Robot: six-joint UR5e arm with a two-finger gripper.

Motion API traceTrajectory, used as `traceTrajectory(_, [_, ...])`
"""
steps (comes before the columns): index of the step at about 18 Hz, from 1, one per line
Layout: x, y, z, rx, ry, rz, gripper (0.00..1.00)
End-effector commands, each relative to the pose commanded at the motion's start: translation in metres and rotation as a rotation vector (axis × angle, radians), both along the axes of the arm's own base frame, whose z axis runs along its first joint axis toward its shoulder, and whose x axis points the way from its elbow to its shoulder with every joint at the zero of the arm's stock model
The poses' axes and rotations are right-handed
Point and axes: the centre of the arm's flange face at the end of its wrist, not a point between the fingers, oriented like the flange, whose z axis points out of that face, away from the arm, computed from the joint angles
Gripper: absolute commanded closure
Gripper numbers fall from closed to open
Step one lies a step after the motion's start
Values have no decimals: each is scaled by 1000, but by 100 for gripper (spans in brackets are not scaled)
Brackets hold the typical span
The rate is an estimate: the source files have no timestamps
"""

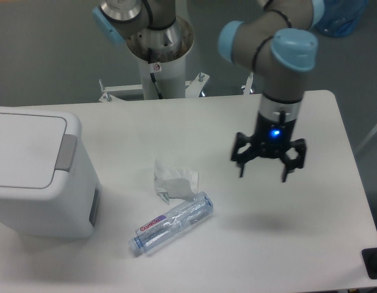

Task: Open the trash can
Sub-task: 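Move the open gripper over to the lid of the white trash bin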

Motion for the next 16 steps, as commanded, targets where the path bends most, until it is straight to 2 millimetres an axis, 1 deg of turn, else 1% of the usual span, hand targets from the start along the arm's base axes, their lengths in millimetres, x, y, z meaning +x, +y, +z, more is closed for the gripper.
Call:
traceTrajectory(2, [26,19,25,41,-4,7,0])
traceTrajectory(3, [37,25,41,78,-16,21,0])
traceTrajectory(5, [58,30,62,132,-49,33,0])
traceTrajectory(6, [74,35,70,150,-59,24,0])
traceTrajectory(7, [99,43,81,164,-59,-4,0])
traceTrajectory(8, [111,48,87,172,-54,-24,0])
traceTrajectory(9, [123,51,91,176,-52,-44,0])
traceTrajectory(12, [152,57,88,173,-66,-84,0])
traceTrajectory(14, [169,58,84,175,-82,-81,0])
traceTrajectory(16, [189,58,89,184,-105,-61,0])
